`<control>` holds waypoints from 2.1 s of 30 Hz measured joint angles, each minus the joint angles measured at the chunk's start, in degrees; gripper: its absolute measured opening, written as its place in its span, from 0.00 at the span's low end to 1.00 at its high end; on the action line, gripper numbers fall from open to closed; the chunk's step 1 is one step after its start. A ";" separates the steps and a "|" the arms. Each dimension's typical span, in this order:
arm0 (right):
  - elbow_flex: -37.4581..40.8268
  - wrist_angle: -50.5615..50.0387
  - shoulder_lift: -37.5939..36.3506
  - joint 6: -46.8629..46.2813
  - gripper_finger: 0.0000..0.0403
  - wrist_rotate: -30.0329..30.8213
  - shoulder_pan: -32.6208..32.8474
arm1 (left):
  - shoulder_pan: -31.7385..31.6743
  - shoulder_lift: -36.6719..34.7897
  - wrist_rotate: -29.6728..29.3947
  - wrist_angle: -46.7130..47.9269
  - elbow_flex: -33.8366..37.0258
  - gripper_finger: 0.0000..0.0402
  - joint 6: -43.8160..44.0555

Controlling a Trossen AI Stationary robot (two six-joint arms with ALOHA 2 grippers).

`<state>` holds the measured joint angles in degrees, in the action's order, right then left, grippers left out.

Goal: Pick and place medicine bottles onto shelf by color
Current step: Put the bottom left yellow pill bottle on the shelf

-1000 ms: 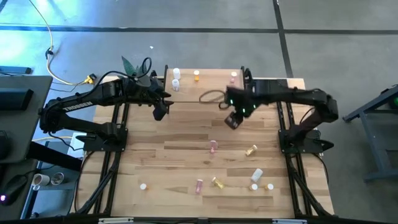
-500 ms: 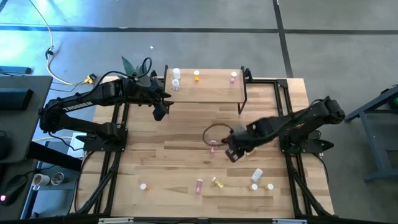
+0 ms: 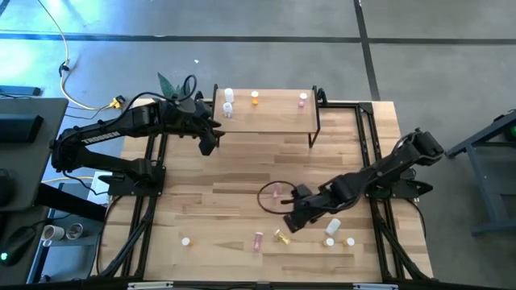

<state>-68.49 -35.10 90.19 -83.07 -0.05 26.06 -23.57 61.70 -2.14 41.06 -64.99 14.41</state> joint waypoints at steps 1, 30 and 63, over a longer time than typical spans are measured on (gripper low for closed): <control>0.00 2.06 0.71 0.11 0.44 0.01 0.00 | 0.00 0.00 0.00 0.49 0.00 0.42 -0.01; -13.18 -4.11 16.44 5.60 0.40 -2.09 1.34 | 0.00 0.01 -0.01 3.04 0.00 0.42 -3.04; -13.09 -5.91 26.59 3.59 0.47 -2.39 3.63 | 0.00 -0.01 -0.01 2.95 0.00 0.42 -4.13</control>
<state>-81.58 -41.01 116.78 -79.48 -2.44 29.69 -23.57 61.69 -2.15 44.01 -64.99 10.29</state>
